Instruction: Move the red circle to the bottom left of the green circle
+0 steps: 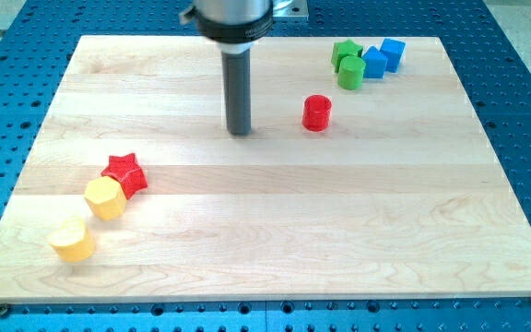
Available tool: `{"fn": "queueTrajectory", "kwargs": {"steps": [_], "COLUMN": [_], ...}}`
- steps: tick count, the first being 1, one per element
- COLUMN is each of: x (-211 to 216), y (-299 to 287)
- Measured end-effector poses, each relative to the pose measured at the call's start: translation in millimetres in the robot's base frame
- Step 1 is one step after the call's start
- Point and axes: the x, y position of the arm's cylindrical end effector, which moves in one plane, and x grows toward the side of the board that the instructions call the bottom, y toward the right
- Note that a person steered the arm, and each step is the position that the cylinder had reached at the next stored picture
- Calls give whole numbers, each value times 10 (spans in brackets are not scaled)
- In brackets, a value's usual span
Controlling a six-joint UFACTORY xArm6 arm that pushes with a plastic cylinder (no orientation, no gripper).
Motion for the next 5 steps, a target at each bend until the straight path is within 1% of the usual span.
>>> {"fn": "queueTrajectory", "kwargs": {"steps": [1, 2, 3, 4, 5], "x": [-65, -555, -464, -146, -370], "y": [1000, 1933, 1639, 984, 776]}}
